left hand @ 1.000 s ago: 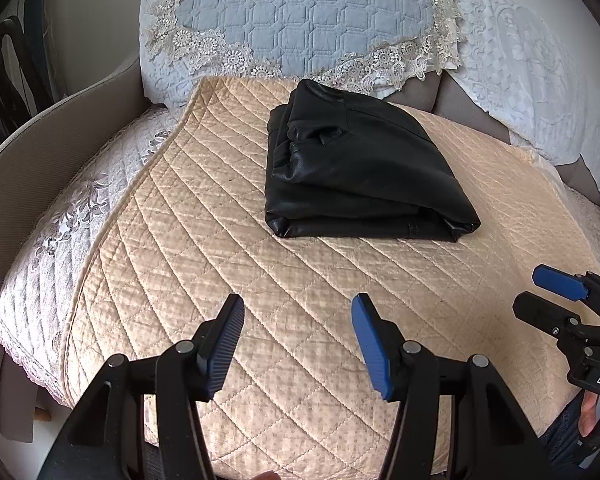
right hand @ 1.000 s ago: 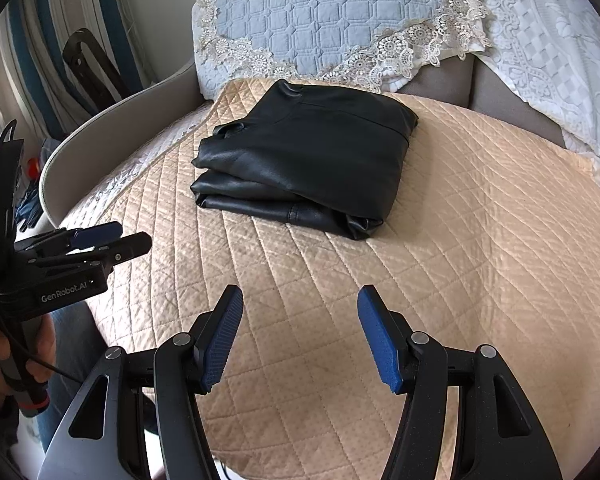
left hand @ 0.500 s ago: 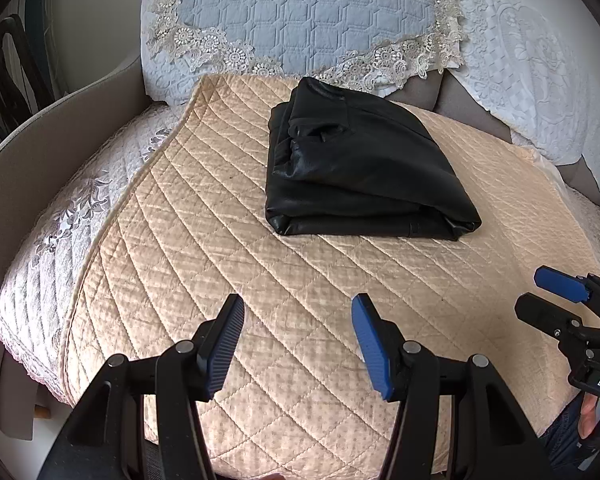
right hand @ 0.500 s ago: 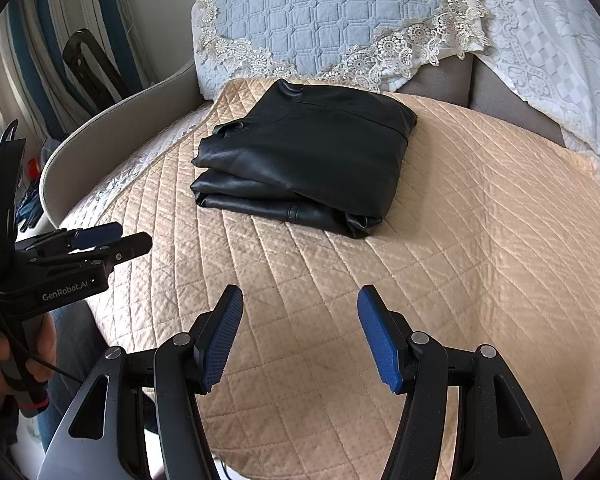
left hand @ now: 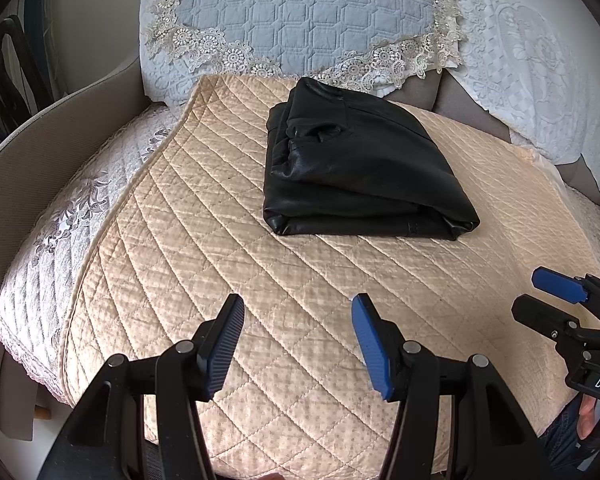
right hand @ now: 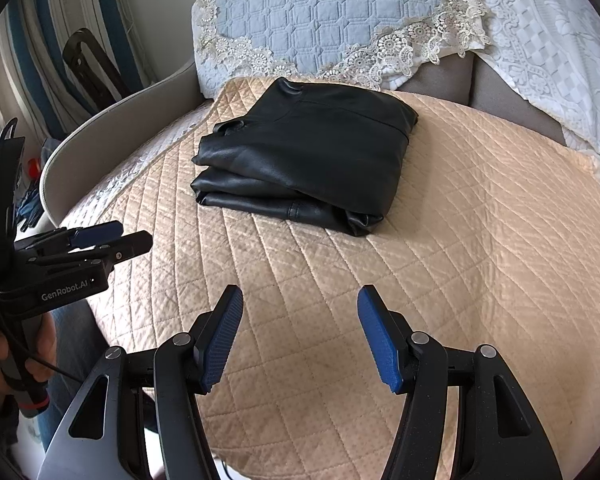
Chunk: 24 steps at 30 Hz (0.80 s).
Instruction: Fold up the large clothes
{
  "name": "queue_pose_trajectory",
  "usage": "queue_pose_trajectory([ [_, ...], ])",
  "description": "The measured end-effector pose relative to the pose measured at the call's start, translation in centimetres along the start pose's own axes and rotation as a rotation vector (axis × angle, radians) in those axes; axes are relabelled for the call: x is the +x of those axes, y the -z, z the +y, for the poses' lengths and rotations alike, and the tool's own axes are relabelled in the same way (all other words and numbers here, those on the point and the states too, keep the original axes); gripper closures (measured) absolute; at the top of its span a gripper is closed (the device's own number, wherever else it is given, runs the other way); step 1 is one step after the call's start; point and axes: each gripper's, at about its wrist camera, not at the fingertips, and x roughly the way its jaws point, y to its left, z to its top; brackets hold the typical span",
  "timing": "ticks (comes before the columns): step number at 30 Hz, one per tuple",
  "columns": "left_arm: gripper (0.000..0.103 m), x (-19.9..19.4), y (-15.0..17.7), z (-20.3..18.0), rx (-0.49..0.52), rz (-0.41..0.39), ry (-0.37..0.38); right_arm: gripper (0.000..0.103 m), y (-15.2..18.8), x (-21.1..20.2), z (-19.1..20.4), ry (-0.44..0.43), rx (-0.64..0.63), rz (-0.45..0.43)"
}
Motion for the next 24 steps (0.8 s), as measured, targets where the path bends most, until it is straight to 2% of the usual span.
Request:
queue_pose_trajectory([
  [24,0.044,0.05,0.01,0.06,0.0,0.0,-0.008,0.043,0.12,-0.07,-0.11,0.002,-0.001,0.001],
])
